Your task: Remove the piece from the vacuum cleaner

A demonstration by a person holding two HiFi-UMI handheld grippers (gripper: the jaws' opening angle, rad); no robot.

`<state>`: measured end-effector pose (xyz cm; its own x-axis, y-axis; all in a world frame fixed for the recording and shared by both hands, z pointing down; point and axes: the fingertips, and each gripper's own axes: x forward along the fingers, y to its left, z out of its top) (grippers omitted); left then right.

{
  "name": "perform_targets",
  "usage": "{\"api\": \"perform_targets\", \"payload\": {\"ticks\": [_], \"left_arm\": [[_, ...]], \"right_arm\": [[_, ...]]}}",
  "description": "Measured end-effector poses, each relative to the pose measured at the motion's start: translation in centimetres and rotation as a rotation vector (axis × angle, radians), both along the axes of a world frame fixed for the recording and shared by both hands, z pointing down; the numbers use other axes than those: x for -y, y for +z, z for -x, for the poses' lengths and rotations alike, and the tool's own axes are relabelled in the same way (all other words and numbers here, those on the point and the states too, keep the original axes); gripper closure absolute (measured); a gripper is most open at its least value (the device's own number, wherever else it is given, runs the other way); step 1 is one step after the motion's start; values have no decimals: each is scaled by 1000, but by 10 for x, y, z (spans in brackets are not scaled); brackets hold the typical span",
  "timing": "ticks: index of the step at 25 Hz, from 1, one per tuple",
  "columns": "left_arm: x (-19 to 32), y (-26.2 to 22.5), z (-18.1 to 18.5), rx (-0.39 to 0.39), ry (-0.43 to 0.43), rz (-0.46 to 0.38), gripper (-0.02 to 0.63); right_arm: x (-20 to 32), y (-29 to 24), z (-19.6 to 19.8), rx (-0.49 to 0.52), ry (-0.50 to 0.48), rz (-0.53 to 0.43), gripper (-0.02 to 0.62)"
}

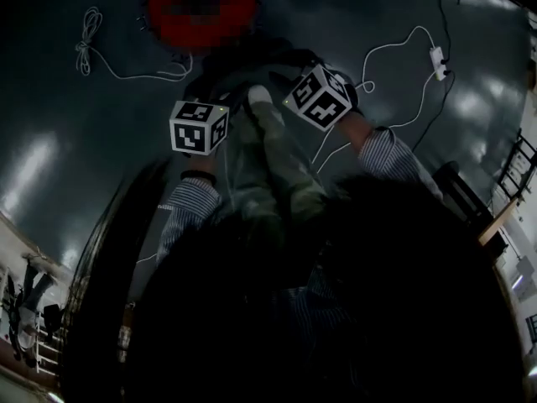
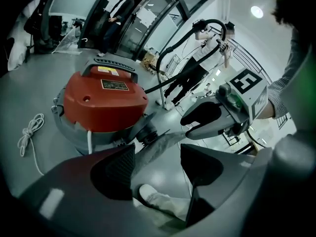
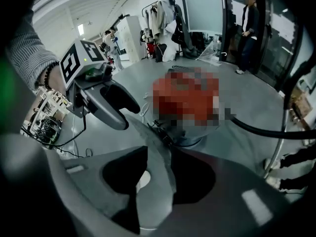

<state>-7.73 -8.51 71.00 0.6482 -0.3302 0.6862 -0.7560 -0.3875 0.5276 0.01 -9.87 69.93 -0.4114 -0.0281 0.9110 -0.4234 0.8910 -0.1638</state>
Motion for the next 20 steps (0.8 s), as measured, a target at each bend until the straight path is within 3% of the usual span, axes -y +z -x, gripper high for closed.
{"api": "perform_targets", "payload": {"ticks": [6,9,13,20], "left_arm": [[-5,38,-6,53,140,-6,308],[-7,55,-7,90,201,-15,329],[-5,68,-2,114,203,-15,474],[-3,74,-8,73,210,17,502]], "right_arm": [[-4,42,-1,-26,2,50,454],[-1,56,-1,-44,-5,21,468],[1,66,0,-51,-9,-3,476],[4,70,1,-44,-16,25,505]]}}
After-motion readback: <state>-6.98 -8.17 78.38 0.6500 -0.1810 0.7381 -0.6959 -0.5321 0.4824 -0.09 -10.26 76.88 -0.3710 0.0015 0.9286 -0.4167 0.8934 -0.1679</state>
